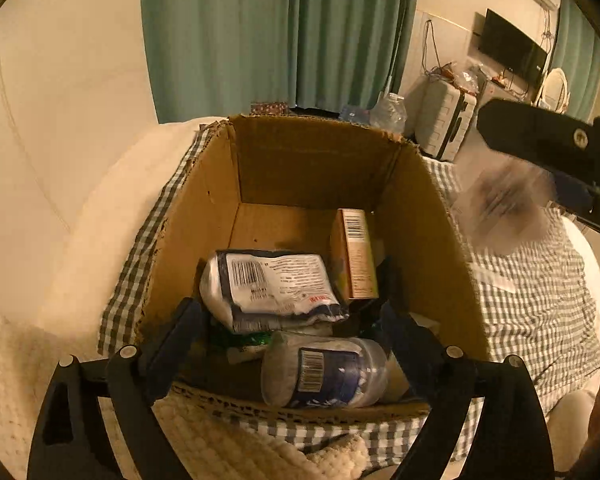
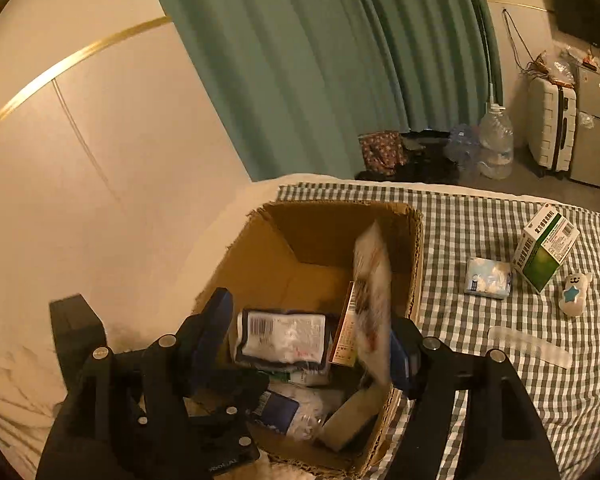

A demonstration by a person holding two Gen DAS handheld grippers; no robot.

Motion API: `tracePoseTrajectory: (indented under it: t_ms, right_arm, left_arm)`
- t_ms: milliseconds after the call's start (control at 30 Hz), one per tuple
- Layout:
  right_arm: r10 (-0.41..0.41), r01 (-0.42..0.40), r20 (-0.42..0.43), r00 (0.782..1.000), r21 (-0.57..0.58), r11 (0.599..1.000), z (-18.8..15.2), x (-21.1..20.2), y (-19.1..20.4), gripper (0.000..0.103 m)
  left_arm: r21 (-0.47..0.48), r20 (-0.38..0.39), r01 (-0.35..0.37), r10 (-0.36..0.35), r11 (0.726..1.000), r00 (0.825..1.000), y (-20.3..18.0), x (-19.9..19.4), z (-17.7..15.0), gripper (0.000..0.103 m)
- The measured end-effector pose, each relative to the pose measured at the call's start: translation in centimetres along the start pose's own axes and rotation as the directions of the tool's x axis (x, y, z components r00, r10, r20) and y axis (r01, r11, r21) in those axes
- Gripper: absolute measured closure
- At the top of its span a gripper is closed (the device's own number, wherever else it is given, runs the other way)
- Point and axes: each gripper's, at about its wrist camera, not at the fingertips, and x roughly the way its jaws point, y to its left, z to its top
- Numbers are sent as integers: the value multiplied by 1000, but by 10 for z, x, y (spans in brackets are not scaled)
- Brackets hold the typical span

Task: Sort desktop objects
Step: 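Open both grippers to drop the tissue pack and sachet into the box, then move both grippers back toward the floral tissue packet and white plush toy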

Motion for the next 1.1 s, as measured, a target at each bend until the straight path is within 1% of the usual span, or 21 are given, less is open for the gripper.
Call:
tracePoseTrajectory:
  t_ms: [33,67,133,167,233,267,367,433,467,533,567,633,700,767,867,900,967,1000,1033,1100]
  right_arm:
    - [1,-1,6,1000,-2,1000,2,-2,0,34]
    - [19,-19,-1,1000,-9,1000,3,-3,2,34]
    - [77,-79,-66,995,-24,997,7,4,8,33]
    - [72,-77,-117,991,-39,996,8,12,12,33]
    - [12,-21,-131,991,-67,998,9,14,20,33]
    - [2,-11,-111,994,-79,997,8,9,23,33]
    - [21,-25,-64,998,-62,998,2,-13,22,33]
    - [-3,2,-23,1000,-44,999,-3,-28,11,32]
    - [-30,30,11,999,-35,999,-7,-39,3,32]
    - [-73,74,64,995,-12,997,-14,-59,-14,31]
    - [-100,100,90,991,11,995,-19,-71,-28,29]
    - [-158,153,128,979,50,987,-27,-90,-53,26]
    - [-237,226,153,960,84,970,-39,-109,-80,26]
    - [-315,297,165,935,125,947,-53,-129,-110,24]
    - [-373,338,179,911,197,920,-71,-151,-143,21]
    - [-396,352,188,899,228,908,-80,-159,-158,20]
    - [-431,381,194,881,249,890,-92,-169,-176,18]
    - [-441,391,197,875,250,886,-95,-171,-181,17]
    - [-459,406,200,866,254,878,-101,-174,-189,14]
    - [-476,418,205,855,271,867,-110,-179,-201,12]
  left_arm:
    - [-8,3,5,-5,1000,1000,-8,2,4,9]
    - [-17,6,7,-7,1000,1000,-7,0,3,9]
    - [-31,5,7,-7,999,1000,-4,-3,3,9]
    - [-38,6,4,-4,999,1000,-4,-4,2,9]
    - [-48,4,-2,2,999,1000,-3,-8,1,9]
    - [-53,2,-5,5,999,1000,-2,-10,0,9]
    - [-63,3,-16,17,998,1000,-5,-14,-1,8]
    - [-67,43,-38,41,997,998,-12,-21,-3,8]
    - [-70,63,-46,51,996,997,-15,-25,-5,7]
    - [-77,107,-50,58,996,993,-23,-34,-8,0]
    - [-84,135,-48,59,995,989,-29,-39,-10,0]
    - [-89,184,-35,51,995,982,-41,-50,-12,0]
    - [-87,213,-14,32,996,976,-56,-58,-15,0]
    - [-80,229,8,11,997,973,-72,-61,-18,0]
    - [-57,251,35,-20,998,968,-104,-59,-25,0]
    - [-40,252,52,-40,998,967,-118,-56,-28,0]
    - [-12,244,91,-86,996,966,-139,-50,-35,0]
    - [6,236,99,-98,995,967,-153,-46,-40,0]
    - [19,234,95,-97,995,967,-162,-43,-44,0]
    - [67,240,69,-83,995,967,-187,-34,-57,0]
